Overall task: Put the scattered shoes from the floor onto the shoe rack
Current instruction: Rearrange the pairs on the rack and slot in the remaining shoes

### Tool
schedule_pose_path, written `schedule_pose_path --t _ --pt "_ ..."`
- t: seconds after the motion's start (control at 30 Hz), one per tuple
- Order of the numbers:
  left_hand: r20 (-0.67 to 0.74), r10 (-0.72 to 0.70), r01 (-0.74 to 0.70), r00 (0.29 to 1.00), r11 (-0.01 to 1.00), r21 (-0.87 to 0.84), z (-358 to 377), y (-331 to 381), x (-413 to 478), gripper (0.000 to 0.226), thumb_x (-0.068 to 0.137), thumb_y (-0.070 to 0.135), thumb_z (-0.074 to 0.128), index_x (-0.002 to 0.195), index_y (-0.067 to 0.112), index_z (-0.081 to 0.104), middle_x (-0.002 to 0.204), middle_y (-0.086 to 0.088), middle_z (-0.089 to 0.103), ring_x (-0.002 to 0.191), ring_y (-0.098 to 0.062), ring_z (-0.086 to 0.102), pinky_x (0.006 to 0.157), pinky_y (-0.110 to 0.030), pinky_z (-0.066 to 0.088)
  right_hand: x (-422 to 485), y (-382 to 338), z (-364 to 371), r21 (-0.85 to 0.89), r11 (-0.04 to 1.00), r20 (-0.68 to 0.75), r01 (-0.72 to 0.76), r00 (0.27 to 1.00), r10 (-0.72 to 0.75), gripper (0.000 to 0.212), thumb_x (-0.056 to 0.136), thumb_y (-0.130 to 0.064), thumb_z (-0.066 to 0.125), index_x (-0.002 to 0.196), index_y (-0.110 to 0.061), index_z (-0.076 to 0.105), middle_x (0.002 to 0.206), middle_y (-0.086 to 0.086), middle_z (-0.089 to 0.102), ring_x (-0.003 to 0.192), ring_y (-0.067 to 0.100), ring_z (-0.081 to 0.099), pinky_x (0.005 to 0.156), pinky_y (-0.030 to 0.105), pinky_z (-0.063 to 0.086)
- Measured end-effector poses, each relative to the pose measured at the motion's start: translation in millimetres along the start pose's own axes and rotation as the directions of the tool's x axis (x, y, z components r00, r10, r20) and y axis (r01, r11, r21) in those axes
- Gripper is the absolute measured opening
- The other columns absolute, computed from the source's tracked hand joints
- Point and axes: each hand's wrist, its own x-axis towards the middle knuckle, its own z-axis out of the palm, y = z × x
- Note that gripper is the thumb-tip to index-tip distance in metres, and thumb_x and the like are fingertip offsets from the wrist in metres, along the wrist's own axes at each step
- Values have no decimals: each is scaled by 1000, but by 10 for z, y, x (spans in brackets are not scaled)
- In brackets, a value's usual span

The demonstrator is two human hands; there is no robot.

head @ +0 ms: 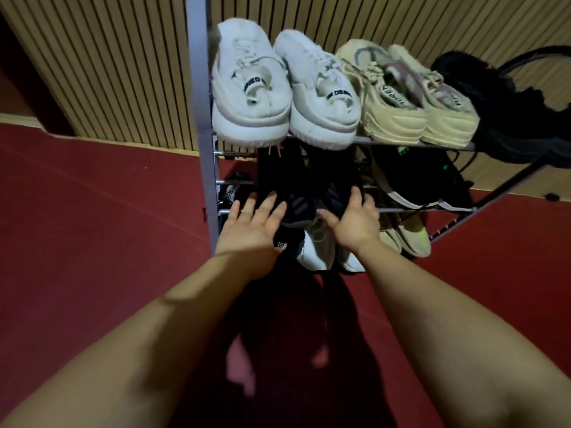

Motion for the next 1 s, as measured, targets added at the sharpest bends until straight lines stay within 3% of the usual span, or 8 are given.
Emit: schedule_pose_path --t 0.2,0.37,0.5,0.6,0.7,0.83,1.0 --pt "-33 -36 35 999 999 -26 126 60 2 82 95 41 45 149 21 -13 157 -1 -21 145 -28 -11 115 -41 -9 -195 200 -105 -37 999 6 32 999 -32 91 88 -51 54 151 -11 2 154 20 13 141 36 16 114 38 17" --pt "-41 -53 51 998 998 -48 179 90 8 81 96 40 44 149 19 -13 156 -4 -22 145 -29 -12 116 -43 -8 -258 198 -276 -119 993 41 -7 999 12 101 80 -51 64 150 -22 -2 149 18 27 137 36 24 111 42 23" --pt "-37 -48 46 998 998 -47 163 69 20 79 96 33 45 150 21 -12 157 -2 -20 145 -30 -11 115 -43 -9 -40 -61 -317 -117 992 131 -47 989 62 94 81 -37 63 149 -24 0 157 18 -1 144 35 6 114 43 14" --pt "-30 -48 47 998 998 -36 131 50 18 76 97 33 42 150 23 -12 157 -1 -19 145 -30 -11 115 -44 -10 89 -186 -249 -80 991 148 -111 981 122 97 78 -48 66 148 -19 5 157 18 -6 143 37 7 114 45 16" --pt "-24 -50 49 998 998 -28 108 76 10 75 97 35 40 150 23 -12 157 -1 -20 145 -30 -12 114 -44 -12 119 -175 -215 -88 985 132 -151 978 162 103 74 -57 67 148 -18 7 157 17 -1 141 38 12 111 46 20" --pt "-31 -49 49 998 999 3 92 71 11 73 97 38 37 150 24 -11 157 0 -18 145 -30 -10 114 -45 -13 67 -107 -251 -114 988 84 -102 990 111 99 75 -56 66 146 -15 10 150 18 18 135 39 22 107 47 26" --pt "-69 -60 63 996 997 44 98 119 18 76 95 43 40 150 20 -8 158 -2 -12 145 -30 -9 114 -45 -13 -76 94 -364 -121 990 89 -69 993 80 104 73 -55 67 149 -25 3 150 18 19 135 38 23 107 47 24"
